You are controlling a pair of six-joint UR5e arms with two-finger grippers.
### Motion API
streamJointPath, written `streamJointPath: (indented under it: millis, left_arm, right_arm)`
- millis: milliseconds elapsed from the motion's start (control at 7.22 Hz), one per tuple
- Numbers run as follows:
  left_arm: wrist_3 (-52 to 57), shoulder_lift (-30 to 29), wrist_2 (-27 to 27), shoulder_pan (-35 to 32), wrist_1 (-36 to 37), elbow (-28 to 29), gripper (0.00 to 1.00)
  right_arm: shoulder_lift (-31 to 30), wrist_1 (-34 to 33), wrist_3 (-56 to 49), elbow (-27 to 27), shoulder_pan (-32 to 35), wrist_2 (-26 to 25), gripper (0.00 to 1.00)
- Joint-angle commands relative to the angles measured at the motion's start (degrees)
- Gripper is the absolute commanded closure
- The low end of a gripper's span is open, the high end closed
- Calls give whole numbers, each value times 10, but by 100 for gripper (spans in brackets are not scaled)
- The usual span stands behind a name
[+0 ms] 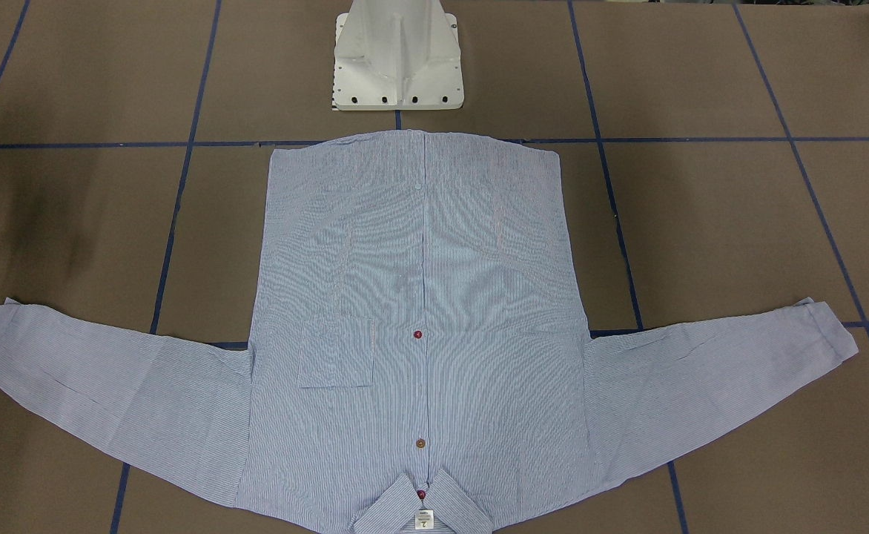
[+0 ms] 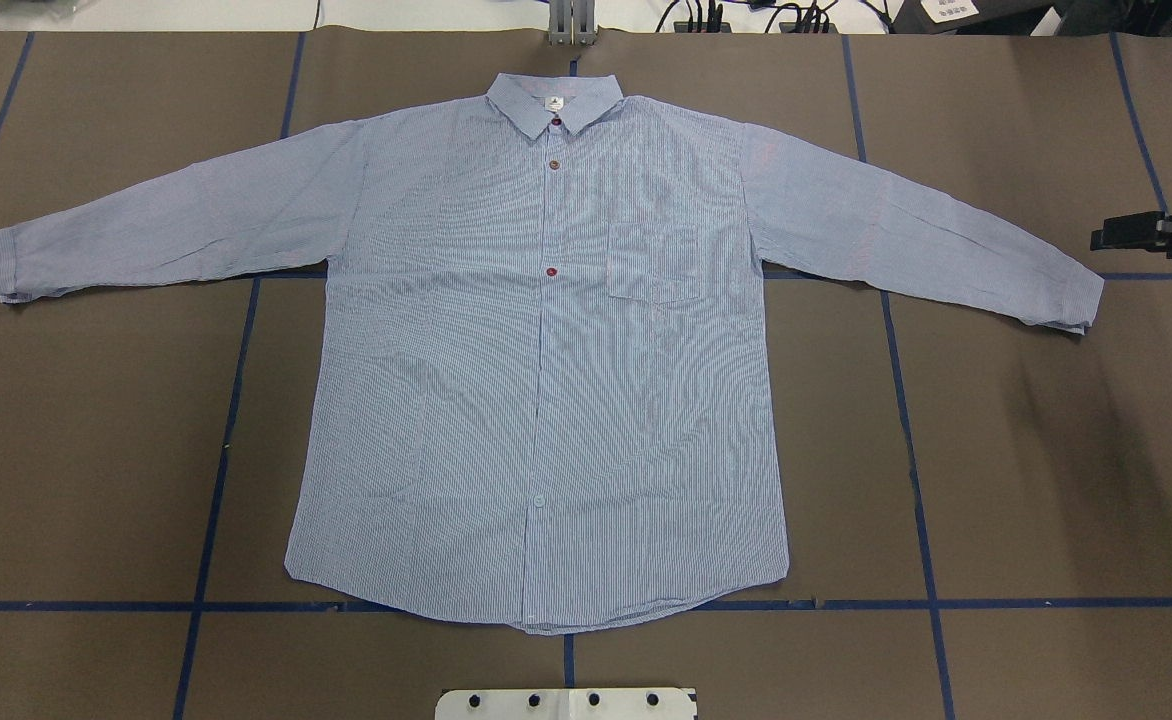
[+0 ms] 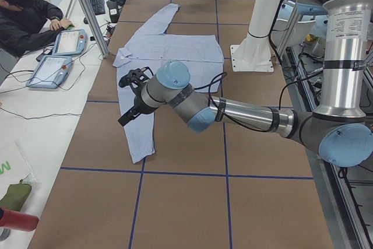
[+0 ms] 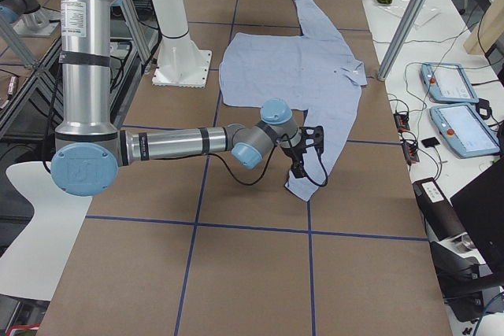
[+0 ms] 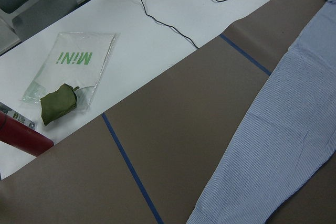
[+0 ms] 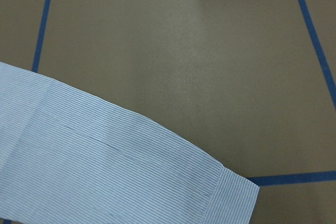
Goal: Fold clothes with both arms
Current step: 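Move the right gripper to the cuff of the sleeve nearest it and grasp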
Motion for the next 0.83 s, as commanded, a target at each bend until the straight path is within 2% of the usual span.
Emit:
streamJointPath:
  millis: [0, 138, 692]
  left_arm:
    - [0, 0, 0, 0, 0, 0, 0]
    - [2, 0, 0, 0, 0, 0, 0]
    - [3, 0, 0, 1, 0, -1, 0]
  right_arm:
    - [0, 93, 87, -66, -47, -60, 8]
    - [0, 93, 105, -75, -68, -89, 12]
    - [-17, 119, 139, -78, -100, -111, 19]
